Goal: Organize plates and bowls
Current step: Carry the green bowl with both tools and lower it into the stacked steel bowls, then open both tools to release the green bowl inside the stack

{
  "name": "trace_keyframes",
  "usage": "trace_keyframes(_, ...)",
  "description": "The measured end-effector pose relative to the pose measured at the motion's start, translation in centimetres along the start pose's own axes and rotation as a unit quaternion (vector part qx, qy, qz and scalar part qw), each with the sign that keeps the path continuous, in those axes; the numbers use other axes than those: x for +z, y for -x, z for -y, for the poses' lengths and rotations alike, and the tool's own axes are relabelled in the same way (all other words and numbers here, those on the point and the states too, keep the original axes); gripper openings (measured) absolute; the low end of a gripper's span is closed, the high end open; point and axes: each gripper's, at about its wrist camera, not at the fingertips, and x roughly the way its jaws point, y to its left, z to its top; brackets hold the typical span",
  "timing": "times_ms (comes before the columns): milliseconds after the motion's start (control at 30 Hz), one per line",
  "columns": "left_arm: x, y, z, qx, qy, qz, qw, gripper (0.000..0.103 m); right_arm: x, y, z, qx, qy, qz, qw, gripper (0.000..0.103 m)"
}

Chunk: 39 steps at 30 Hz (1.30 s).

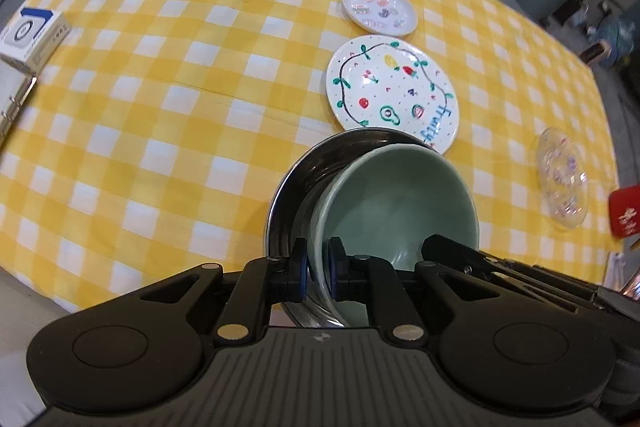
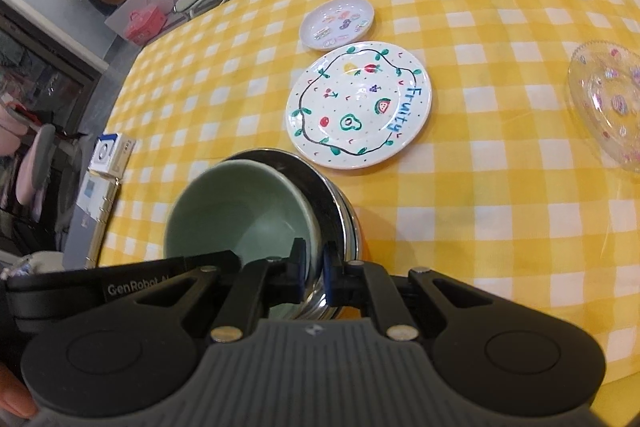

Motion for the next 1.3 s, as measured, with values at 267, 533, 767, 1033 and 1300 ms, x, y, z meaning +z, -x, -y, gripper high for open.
trace_keyframes(267,1.1,1.3,0.9,0.037,-0.036,0.010,0.9986,0.011,0.5,-0.3,-1.2,-0.033,0.042,0.016,0.998,0.008)
trace_keyframes(533,1.1,1.8,0.4,0.021,-0.020,0.025,0.9993,0.011,0.3,-0.4,-1.6,-0.043,0.064,0.016,0.997,0.008)
trace_keyframes(767,0.3,2.6,0.0,0.007,-0.015,0.058,0.9982,0.011,0.0,0.6,-1.7,-0.041,0.068,0.035,0.996,0.012)
trace_keyframes(1033,-0.9,3.1,-0.2,0.009,-0.024,0.095,0.9952,0.013,-0.3,1.4,-1.8,-0.042,0.076,0.061,0.994,0.013)
trace_keyframes(1300,-2.4,3.9,0.2,0.007,-0.028,0.143,0.9894,0.026,-0.7,3.4,-2.1,-0.037,0.093,0.113,0.989,0.032)
